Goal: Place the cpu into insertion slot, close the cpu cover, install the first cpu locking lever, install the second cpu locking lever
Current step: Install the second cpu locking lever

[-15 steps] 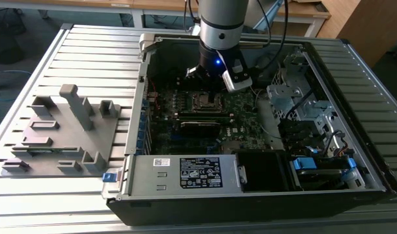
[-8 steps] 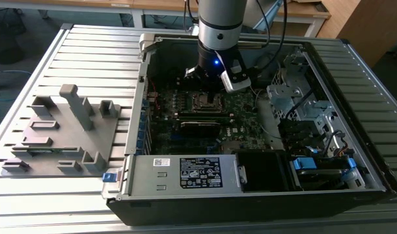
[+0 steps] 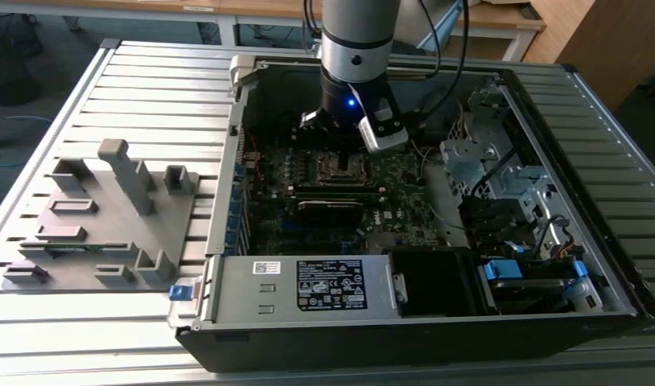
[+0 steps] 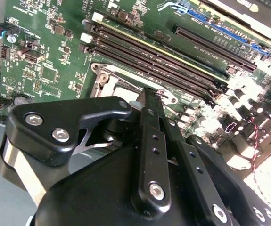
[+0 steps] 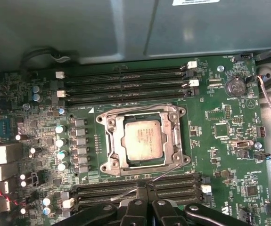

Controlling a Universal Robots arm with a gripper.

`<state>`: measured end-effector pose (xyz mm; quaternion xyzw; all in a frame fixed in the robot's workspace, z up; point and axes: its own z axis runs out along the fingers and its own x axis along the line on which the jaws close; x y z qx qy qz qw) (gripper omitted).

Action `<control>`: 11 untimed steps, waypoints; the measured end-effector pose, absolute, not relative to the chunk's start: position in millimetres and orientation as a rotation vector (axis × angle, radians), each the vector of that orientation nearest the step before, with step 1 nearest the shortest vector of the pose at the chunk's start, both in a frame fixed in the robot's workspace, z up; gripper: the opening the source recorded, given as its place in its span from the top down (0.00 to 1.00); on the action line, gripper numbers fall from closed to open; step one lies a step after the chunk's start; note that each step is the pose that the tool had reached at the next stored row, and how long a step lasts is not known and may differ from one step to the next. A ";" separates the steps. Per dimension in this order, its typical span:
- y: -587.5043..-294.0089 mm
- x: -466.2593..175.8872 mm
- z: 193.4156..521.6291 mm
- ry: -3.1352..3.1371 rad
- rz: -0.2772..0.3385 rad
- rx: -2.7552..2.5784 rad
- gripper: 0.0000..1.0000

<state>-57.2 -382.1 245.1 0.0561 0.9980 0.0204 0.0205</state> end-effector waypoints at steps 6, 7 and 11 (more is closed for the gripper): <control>-382.1 -61.8 245.0 3.094 0.063 0.174 0.90; -382.1 -62.4 244.9 3.094 0.063 0.174 0.90; -382.1 -64.6 244.1 3.094 0.063 0.174 0.90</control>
